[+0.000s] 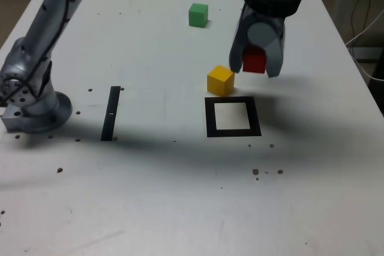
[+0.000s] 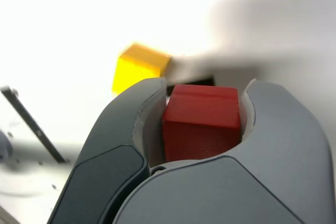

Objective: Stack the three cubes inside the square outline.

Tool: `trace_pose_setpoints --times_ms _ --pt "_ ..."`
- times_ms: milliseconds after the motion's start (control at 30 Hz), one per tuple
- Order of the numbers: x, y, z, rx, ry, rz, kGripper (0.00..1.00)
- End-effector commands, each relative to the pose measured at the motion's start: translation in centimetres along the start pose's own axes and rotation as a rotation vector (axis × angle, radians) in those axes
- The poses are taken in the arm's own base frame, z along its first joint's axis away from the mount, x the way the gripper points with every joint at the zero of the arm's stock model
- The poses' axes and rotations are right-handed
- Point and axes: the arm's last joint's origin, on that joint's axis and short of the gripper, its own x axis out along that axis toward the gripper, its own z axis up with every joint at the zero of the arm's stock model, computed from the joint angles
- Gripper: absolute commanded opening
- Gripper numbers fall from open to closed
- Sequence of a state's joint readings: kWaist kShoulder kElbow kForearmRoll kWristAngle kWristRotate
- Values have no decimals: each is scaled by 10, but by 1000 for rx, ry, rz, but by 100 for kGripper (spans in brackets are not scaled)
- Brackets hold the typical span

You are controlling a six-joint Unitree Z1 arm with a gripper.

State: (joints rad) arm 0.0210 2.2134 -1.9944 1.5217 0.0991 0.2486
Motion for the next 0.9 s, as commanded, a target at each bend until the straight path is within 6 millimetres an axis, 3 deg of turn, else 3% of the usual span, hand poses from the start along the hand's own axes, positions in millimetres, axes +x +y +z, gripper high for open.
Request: trace_pose_setpoints --times_ms 0,167,433,867 --pt "-7 -12 -8 -20 -16 -1 30" --pt "-6 -26 -20 -81 -22 -24 30" --pt "12 -37 -36 -157 -9 -67 30" --pt "35 -52 -34 -167 -12 -74 30"
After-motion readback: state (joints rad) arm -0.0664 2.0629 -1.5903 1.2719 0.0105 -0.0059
